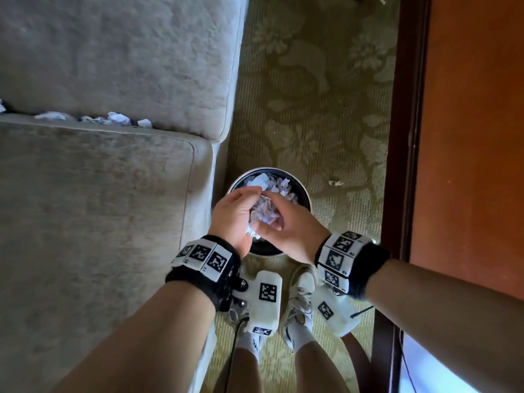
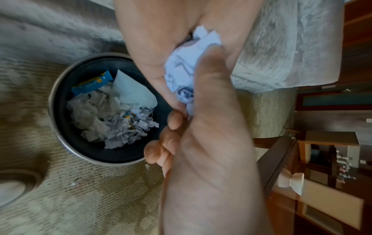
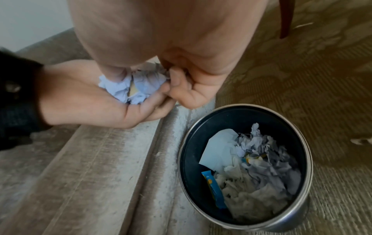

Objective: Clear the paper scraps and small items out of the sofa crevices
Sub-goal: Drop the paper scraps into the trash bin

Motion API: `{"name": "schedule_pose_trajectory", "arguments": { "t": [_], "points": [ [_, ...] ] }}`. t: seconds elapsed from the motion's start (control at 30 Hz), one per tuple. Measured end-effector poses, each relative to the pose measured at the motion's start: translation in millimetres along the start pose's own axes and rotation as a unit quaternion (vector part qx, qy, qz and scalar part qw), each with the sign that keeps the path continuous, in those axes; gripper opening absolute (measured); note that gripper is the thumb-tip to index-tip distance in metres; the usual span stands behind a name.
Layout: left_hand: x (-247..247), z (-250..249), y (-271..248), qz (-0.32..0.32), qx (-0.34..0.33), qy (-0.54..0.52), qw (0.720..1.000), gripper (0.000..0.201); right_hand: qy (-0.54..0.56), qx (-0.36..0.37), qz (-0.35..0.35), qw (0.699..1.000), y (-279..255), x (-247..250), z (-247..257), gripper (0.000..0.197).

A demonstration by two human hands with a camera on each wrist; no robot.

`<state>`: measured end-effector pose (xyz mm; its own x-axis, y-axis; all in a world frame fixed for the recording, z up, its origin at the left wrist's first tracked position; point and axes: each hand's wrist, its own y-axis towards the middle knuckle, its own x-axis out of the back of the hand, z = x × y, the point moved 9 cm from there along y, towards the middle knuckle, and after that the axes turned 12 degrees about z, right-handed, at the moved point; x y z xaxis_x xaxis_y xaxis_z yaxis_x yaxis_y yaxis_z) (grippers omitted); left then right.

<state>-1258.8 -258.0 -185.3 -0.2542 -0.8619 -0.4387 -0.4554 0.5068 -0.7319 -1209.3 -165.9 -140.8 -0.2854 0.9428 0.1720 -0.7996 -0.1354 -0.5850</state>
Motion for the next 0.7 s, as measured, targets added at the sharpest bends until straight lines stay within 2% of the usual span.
{"name": "schedule_pose_trajectory", "arguments": {
  "t": [0.07, 0.17, 0.2, 0.3, 0.53, 0.6, 0.7],
  "points": [
    [-2, 7, 2, 0.002, 0.026, -0.012, 1.0, 0.034, -0.029, -0.016, -0.016, 0.999, -1, 3, -3, 0.047],
    [0, 6, 8, -0.044, 0.021, -0.004, 0.999, 0.006, -0.055, -0.038, -0.068, 0.995, 4, 9, -9, 0.034],
    [2, 7, 11, -0.053, 0.02, 0.0, 0.998, 0.013, -0.052, -0.046, -0.077, 0.995, 7, 10, -14, 0.034],
    [7, 15, 20, -0.061, 0.01, 0.018, 0.998, 0.018, -0.039, -0.077, -0.057, 0.995, 18, 6, -31, 0.04],
    [34, 33, 23, -0.102, 0.029, 0.066, 0.992, 0.003, -0.057, -0.103, -0.028, 0.993, 19, 1, -64, 0.037],
    [38, 39, 24, -0.107, 0.038, 0.071, 0.991, 0.003, -0.063, -0.133, -0.008, 0.989, 19, -1, -74, 0.046],
    [39, 44, 25, -0.102, 0.042, 0.08, 0.991, 0.002, -0.098, -0.173, 0.01, 0.98, 19, -2, -84, 0.071]
  ]
}}
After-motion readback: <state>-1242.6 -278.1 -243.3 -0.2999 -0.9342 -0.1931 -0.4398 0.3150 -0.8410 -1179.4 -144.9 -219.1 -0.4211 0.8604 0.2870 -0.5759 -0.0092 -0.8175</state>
